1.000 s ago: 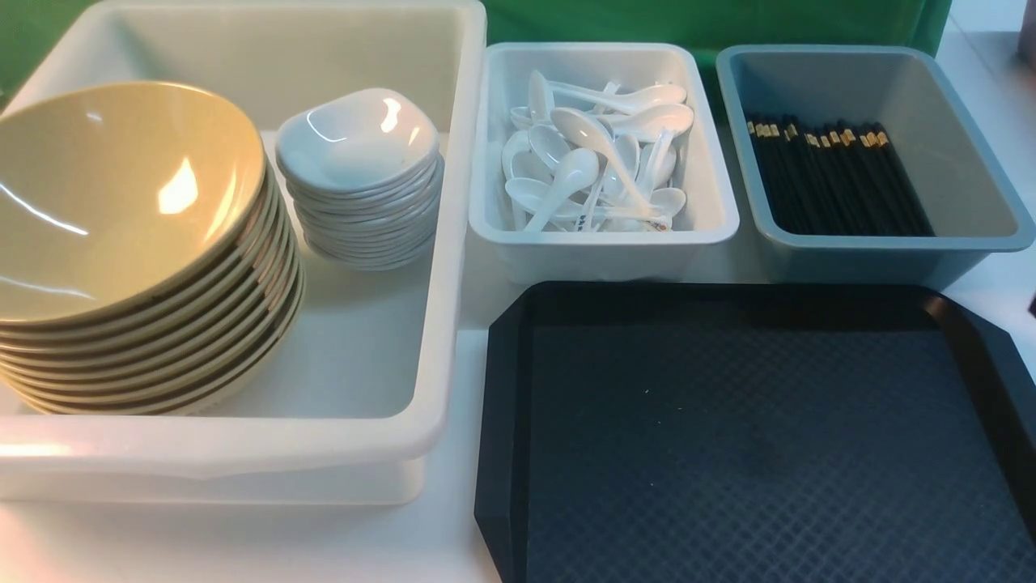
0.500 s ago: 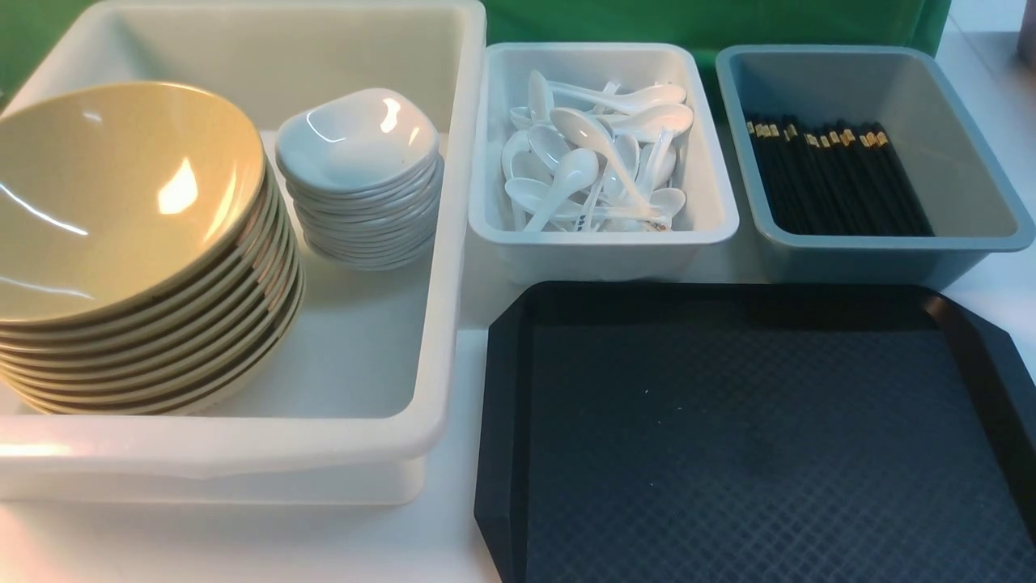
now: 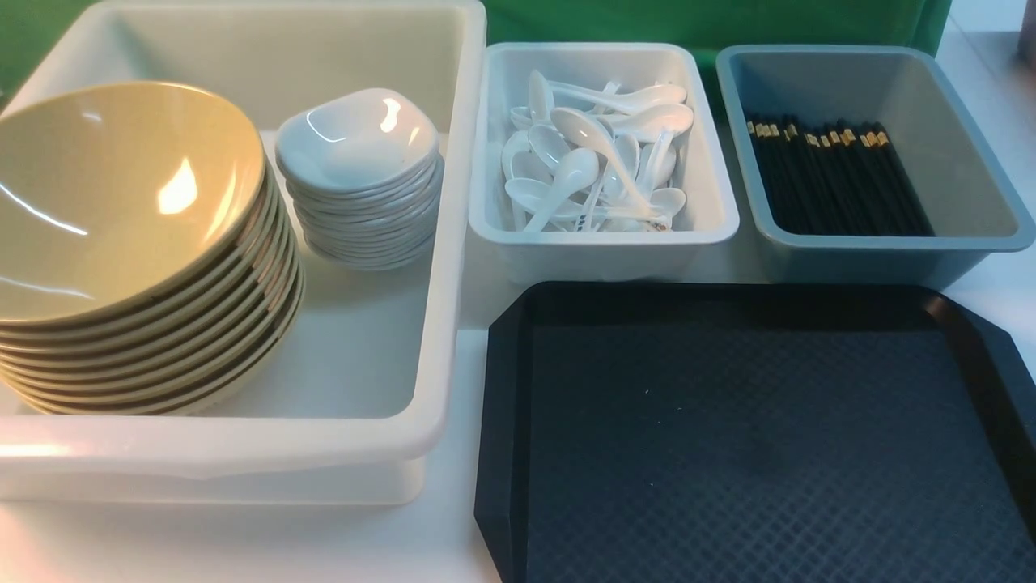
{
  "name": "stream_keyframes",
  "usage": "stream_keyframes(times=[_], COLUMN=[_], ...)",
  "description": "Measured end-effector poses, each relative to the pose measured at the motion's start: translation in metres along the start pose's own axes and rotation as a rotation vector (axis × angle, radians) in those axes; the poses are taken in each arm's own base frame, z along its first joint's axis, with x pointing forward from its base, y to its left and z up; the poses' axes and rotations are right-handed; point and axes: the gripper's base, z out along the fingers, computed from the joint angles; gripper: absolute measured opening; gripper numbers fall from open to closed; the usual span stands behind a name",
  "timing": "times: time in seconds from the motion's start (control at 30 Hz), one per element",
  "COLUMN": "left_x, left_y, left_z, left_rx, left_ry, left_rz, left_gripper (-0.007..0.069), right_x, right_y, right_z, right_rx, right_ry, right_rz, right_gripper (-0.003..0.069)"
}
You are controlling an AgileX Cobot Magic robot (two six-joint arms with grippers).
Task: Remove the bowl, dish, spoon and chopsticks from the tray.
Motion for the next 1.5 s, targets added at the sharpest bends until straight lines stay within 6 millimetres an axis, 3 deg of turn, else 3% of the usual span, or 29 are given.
stream_keyframes(times=[0.93, 1.13, 1.3, 1.37, 1.5], left_x=[0.002, 0.016, 0.032, 0.045, 0.074], left_y=[0.0, -0.003, -0.006, -0.003, 0.001], left_z=[0.002, 0.022, 0.047, 0.054, 0.063], left_rx=[0.001, -0.004, -0.068, -0.13, -0.236], left_ry=[0.007, -0.023, -0.28, -0.385, -0.436], left_rz=[0.0, 0.008, -0.028, -0.08, -0.108], left_gripper=[-0.0011, -0.0011, -0.0011, -0.0011, -0.0011], right_x=[0.0, 0.0, 0.0, 0.0, 0.0], right_y=[0.0, 0.0, 0.0, 0.0, 0.0], right_z=[0.0, 0.0, 0.0, 0.0, 0.0], right_rx=[0.0, 0.0, 0.0, 0.0, 0.0], right_ry=[0.0, 0.0, 0.0, 0.0, 0.0], right_rz=[0.001, 0.001, 0.001, 0.001, 0.001], right_gripper=[0.0039, 0.0045, 0.0045, 0.0045, 0.0045])
